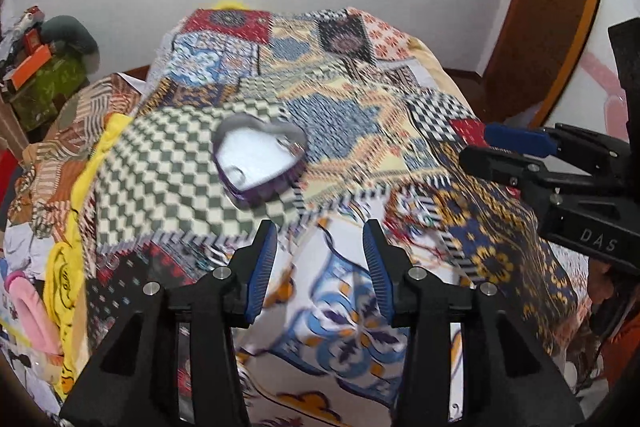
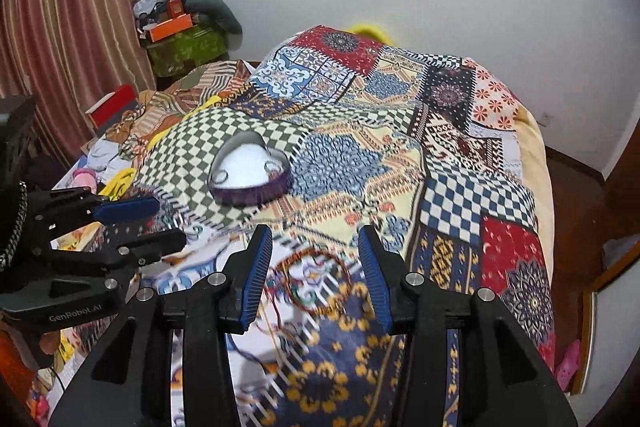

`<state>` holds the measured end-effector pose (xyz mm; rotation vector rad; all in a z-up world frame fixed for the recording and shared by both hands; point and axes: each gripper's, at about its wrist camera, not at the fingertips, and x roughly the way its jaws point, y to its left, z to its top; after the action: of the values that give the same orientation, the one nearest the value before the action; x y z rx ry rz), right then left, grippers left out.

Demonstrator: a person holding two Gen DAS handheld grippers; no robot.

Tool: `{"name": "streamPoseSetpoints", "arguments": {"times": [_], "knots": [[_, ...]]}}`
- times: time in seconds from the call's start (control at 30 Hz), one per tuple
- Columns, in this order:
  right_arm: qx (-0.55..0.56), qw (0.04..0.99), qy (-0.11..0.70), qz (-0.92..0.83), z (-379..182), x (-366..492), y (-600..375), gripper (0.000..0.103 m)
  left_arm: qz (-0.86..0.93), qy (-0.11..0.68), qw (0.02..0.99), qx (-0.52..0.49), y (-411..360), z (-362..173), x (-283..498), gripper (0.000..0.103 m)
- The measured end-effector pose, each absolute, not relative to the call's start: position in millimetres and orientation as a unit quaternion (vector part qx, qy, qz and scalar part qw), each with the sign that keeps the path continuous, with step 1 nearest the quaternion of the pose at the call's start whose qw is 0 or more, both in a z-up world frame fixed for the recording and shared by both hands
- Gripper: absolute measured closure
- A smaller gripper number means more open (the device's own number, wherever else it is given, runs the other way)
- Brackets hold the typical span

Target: Organize jewelry

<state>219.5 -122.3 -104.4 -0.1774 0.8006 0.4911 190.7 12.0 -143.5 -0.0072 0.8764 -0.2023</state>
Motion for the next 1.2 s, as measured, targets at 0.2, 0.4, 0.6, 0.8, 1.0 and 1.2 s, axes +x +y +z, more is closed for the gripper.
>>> {"name": "streamPoseSetpoints", "arguments": {"times": [0.2, 0.4, 0.6, 0.8, 1.0, 1.2], "knots": [[-0.092, 0.884, 0.400, 0.226, -121.0, 206.8, -134.6, 0.062, -0.117, 0.446, 0.887, -0.005, -2.3, -164.5, 184.3, 0.059], [-0.092, 0.877, 0.415, 0.222, -136.0, 202.0, -142.9, 0.062, -0.129, 0.445, 0.886, -0.010, -14.0, -177.2, 182.9, 0.068], [-0.077, 0.872, 0.429, 0.221, -147.3, 201.3, -151.1, 0.062, -0.148, 0.450, 0.881, -0.011, -27.4, -187.1, 186.9, 0.084], [-0.076, 0.868, 0.438, 0.223, -154.9, 199.5, -151.3, 0.062, -0.167, 0.445, 0.880, -0.014, -35.3, -190.5, 189.6, 0.089], [-0.072, 0.867, 0.440, 0.225, -156.3, 197.5, -150.6, 0.062, -0.171, 0.441, 0.881, -0.013, -38.5, -191.6, 188.0, 0.097], [-0.073, 0.867, 0.436, 0.230, -152.4, 195.0, -145.9, 0.062, -0.164, 0.429, 0.888, -0.032, -30.7, -182.4, 178.6, 0.098]]}}
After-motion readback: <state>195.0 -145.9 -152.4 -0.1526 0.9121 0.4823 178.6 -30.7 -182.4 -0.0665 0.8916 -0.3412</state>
